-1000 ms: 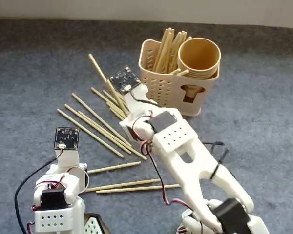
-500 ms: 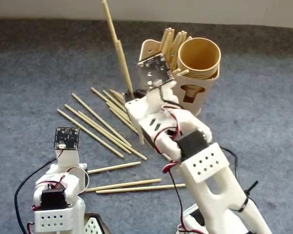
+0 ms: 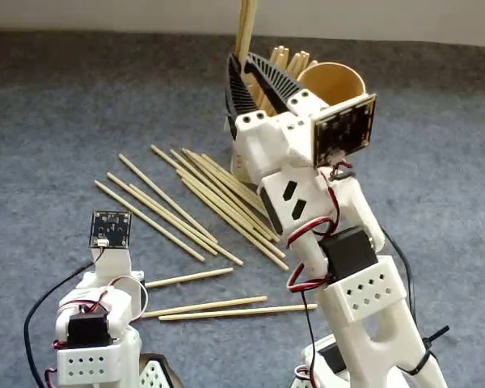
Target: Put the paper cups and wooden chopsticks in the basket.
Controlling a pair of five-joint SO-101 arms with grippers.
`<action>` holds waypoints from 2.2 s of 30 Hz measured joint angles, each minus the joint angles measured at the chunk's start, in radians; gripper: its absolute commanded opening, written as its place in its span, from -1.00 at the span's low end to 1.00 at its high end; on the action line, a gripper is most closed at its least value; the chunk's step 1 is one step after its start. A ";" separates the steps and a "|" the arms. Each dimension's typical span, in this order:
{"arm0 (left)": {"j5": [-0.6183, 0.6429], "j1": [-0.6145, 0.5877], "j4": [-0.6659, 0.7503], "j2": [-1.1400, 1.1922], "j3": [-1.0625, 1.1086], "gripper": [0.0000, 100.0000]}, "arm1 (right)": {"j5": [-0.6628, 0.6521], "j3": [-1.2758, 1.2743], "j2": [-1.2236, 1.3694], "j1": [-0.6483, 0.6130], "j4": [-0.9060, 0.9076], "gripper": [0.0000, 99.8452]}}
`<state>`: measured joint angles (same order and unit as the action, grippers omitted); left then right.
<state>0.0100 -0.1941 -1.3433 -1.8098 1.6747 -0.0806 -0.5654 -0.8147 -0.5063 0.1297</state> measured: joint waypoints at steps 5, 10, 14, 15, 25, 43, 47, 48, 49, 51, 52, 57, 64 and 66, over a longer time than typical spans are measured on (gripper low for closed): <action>0.000 0.000 0.000 0.000 0.000 -0.99 | -0.101 -0.011 0.032 0.031 -0.098 -0.99; 0.000 0.000 0.000 0.000 0.000 -0.99 | -0.123 -0.011 0.169 0.107 -0.235 -0.99; 0.000 0.000 0.000 0.000 0.000 -0.99 | -0.123 -0.012 0.305 0.150 -0.265 -0.99; 0.000 0.000 0.000 0.000 0.000 -0.99 | -0.123 -0.012 0.331 0.153 -0.269 -0.99; 0.000 0.000 0.000 0.000 0.000 -0.99 | -0.123 -0.014 0.463 0.160 -0.269 -0.87; 0.000 0.000 0.000 0.000 0.000 -0.99 | -0.123 -0.135 0.384 0.161 -0.269 -0.82; 0.000 0.000 0.000 0.000 0.000 -0.99 | -0.123 -0.199 0.296 0.161 -0.269 -0.82; 0.000 0.000 0.000 0.000 0.000 -0.99 | -0.123 -0.215 0.273 0.161 -0.269 -0.82; 0.000 0.000 0.000 0.000 0.000 -0.99 | -0.123 -0.233 0.255 0.161 -0.269 -0.82; 0.000 0.000 0.000 0.000 0.000 -0.99 | -0.123 -0.262 0.222 0.161 -0.269 -0.82; 0.000 0.000 0.000 0.000 0.000 -0.99 | -0.123 -0.273 0.210 0.161 -0.269 -0.82; 0.000 0.000 0.000 0.000 0.000 -0.99 | -0.123 -0.288 0.146 0.161 -0.215 -0.82; 0.000 0.000 0.000 0.000 0.000 -0.99 | -0.086 -0.288 0.058 0.074 0.038 -0.82; 0.000 0.000 0.000 0.000 0.000 -0.99 | -0.051 -0.288 0.020 0.044 0.091 -0.82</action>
<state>0.0100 -0.1941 -1.3433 -1.8098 1.6747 -0.1312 -0.8539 -0.7948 -0.4618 0.2202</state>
